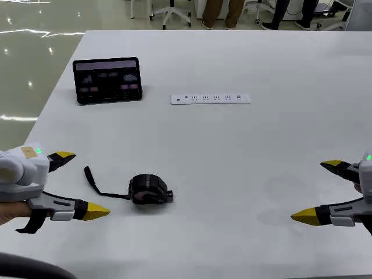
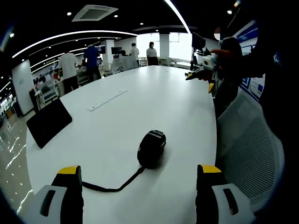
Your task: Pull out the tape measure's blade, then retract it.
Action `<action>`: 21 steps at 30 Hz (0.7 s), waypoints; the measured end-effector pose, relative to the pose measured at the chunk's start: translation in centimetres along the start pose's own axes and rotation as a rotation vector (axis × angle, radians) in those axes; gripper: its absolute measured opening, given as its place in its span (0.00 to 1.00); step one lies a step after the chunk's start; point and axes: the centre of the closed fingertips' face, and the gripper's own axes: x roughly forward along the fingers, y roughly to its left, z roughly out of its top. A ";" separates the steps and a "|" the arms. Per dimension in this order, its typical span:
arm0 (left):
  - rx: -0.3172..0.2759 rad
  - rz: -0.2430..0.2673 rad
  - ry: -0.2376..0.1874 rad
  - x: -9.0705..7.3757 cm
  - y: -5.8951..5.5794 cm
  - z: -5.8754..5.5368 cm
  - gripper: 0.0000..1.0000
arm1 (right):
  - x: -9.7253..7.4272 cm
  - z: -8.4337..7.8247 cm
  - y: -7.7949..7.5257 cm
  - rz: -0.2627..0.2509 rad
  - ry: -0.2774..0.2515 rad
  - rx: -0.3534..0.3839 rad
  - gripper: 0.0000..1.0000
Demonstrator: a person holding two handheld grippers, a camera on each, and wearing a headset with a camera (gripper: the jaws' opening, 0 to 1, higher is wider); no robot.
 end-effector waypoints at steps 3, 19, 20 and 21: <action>0.003 -0.024 0.013 0.8 0.2 0.6 1.00 | 0.9 1.0 0.2 0.021 -0.004 -0.024 0.99; 0.225 -0.141 0.123 5.6 0.2 1.6 1.00 | 7.2 4.7 3.2 0.165 0.007 -0.199 1.00; 0.227 -0.154 0.139 6.1 0.1 1.4 1.00 | 7.6 5.0 3.4 0.177 -0.002 -0.215 1.00; 0.223 -0.154 0.152 6.3 0.1 1.2 1.00 | 7.9 5.3 3.4 0.180 -0.006 -0.217 1.00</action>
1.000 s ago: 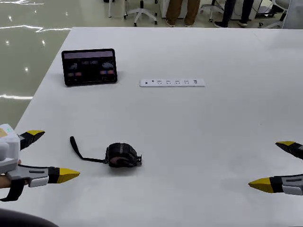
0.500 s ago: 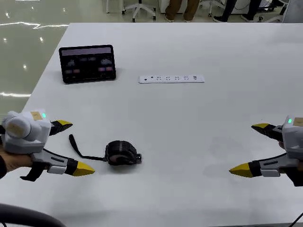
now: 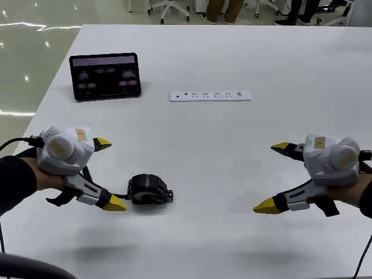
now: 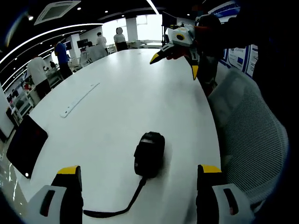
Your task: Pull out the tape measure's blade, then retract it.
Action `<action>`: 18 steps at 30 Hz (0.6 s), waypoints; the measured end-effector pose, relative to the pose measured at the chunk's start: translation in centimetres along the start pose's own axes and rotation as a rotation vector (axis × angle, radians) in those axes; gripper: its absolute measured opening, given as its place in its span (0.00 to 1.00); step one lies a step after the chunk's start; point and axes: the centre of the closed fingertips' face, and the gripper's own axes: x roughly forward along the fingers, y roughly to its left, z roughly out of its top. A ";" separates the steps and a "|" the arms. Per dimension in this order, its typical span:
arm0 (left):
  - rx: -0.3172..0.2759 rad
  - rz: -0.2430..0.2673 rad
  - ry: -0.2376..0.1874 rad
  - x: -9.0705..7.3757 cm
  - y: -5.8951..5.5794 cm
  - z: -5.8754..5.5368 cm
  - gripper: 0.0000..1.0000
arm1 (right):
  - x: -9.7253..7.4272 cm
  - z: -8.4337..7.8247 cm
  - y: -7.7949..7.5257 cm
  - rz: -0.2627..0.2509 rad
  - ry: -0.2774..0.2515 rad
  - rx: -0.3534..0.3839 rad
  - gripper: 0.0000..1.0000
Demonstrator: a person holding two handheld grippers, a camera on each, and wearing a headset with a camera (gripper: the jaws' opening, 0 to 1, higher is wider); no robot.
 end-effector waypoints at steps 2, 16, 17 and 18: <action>0.000 -0.019 0.008 0.7 -0.1 -0.1 1.00 | 0.9 0.4 -0.2 0.006 -0.005 0.000 1.00; 0.097 -0.060 0.098 3.4 0.2 -0.2 0.88 | 7.0 1.8 0.2 0.088 -0.004 -0.015 1.00; 0.114 -0.059 0.110 3.6 0.2 -0.3 0.85 | 7.4 1.9 0.3 0.088 -0.006 -0.014 1.00; 0.128 -0.069 0.119 3.9 0.1 -0.3 0.84 | 7.9 2.0 0.6 0.096 -0.007 -0.007 1.00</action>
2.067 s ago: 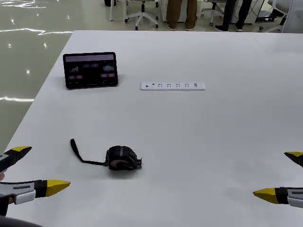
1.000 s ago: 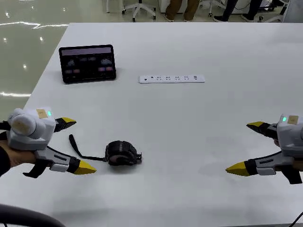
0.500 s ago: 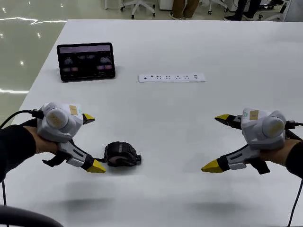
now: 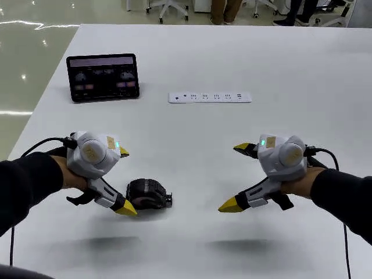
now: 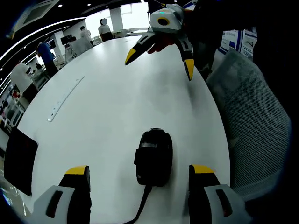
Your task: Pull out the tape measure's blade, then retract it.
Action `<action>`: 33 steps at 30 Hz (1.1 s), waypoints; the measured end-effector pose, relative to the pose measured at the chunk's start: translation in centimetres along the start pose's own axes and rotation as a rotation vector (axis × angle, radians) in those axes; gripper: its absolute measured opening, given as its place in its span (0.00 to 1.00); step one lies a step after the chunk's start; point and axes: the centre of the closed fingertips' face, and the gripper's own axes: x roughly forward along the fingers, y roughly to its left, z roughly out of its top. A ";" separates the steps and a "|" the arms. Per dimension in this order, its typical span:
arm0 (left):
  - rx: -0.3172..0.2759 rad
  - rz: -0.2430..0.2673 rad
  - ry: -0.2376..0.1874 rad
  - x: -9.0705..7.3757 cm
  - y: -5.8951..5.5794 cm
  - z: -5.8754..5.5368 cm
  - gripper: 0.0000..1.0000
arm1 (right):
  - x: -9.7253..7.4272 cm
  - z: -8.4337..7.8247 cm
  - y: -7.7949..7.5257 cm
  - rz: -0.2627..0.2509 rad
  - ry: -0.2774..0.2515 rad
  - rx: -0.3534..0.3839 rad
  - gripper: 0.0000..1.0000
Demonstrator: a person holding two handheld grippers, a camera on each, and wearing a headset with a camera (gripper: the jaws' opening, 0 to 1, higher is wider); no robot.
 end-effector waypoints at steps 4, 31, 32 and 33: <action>0.021 -0.043 0.019 1.0 -0.9 0.4 0.75 | 1.9 0.2 1.1 0.041 0.028 -0.035 1.00; 0.206 -0.124 0.044 3.9 -2.5 0.1 0.34 | 9.7 0.5 5.1 0.191 0.118 -0.123 0.55; 0.202 -0.122 0.044 3.9 -2.6 0.2 0.34 | 9.9 0.6 5.1 0.190 0.122 -0.129 0.54; 0.200 -0.113 0.043 3.9 -2.5 0.2 0.34 | 10.2 0.5 5.0 0.182 0.136 -0.139 0.51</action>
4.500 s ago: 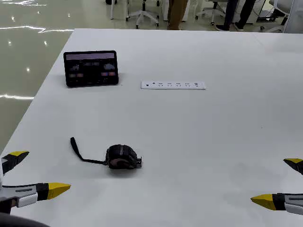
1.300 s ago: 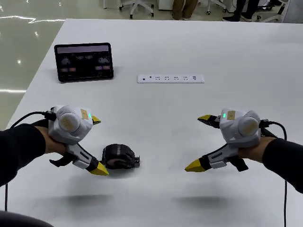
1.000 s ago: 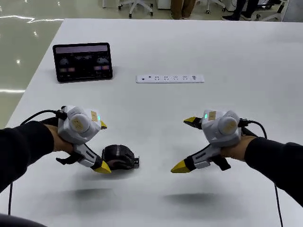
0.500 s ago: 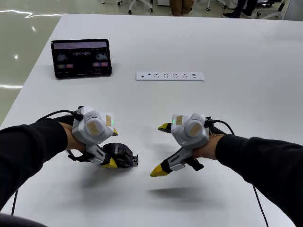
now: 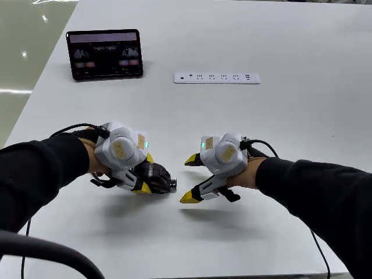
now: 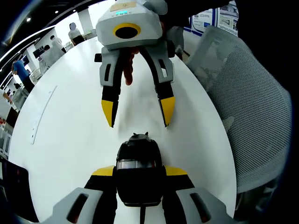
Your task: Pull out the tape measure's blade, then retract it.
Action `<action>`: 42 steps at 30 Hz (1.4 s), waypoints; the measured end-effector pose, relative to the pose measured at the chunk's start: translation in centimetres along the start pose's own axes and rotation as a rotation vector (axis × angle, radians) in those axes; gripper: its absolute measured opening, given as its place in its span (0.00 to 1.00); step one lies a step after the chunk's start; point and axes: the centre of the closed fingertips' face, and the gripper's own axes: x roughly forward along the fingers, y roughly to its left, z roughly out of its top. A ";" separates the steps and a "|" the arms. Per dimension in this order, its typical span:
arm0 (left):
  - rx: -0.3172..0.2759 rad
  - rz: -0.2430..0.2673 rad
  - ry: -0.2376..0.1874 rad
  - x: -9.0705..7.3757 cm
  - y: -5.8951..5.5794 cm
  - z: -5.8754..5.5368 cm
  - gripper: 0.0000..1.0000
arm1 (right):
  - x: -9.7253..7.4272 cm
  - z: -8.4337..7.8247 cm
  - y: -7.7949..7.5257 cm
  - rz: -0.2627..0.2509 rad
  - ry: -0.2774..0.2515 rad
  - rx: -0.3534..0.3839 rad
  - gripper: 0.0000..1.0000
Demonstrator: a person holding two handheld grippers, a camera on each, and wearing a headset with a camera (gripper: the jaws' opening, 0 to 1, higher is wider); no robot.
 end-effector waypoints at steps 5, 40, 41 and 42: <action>-0.033 0.022 -0.013 -0.1 0.3 0.0 0.33 | 1.1 -0.2 0.7 0.043 0.023 0.035 0.36; -0.098 0.026 -0.010 -0.2 0.5 0.0 0.33 | 2.4 -0.4 0.0 0.069 0.061 -0.010 0.09; -0.096 0.026 -0.008 -0.3 0.4 0.0 0.33 | 2.3 -0.4 0.1 0.069 0.061 -0.011 0.09; -0.097 0.027 -0.005 -0.3 0.4 0.0 0.33 | 2.3 -0.5 0.1 0.067 0.063 -0.017 0.09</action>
